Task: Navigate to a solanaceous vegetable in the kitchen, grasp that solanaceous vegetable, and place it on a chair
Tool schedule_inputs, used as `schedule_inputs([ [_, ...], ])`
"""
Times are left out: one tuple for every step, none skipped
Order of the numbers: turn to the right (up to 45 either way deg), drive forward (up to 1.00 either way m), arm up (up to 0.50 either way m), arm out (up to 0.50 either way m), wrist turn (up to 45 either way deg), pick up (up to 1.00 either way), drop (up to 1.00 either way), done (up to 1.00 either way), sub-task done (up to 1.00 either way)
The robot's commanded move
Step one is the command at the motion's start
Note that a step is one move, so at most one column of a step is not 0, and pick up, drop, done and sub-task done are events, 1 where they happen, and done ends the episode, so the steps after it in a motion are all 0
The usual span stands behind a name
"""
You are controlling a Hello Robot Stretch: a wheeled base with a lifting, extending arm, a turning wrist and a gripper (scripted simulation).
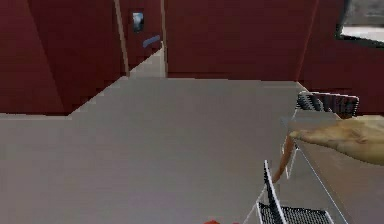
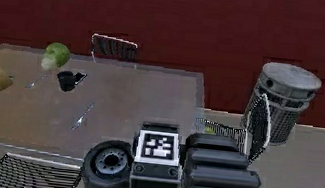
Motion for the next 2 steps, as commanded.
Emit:
schedule_inputs([
  [-45.0, 0.0, 0.0, 0.0, 0.0, 0.0, 0.0, 0.0, 0.0],
  [-45.0, 0.0, 0.0, 0.0, 0.0, 0.0, 0.0, 0.0, 0.0],
])
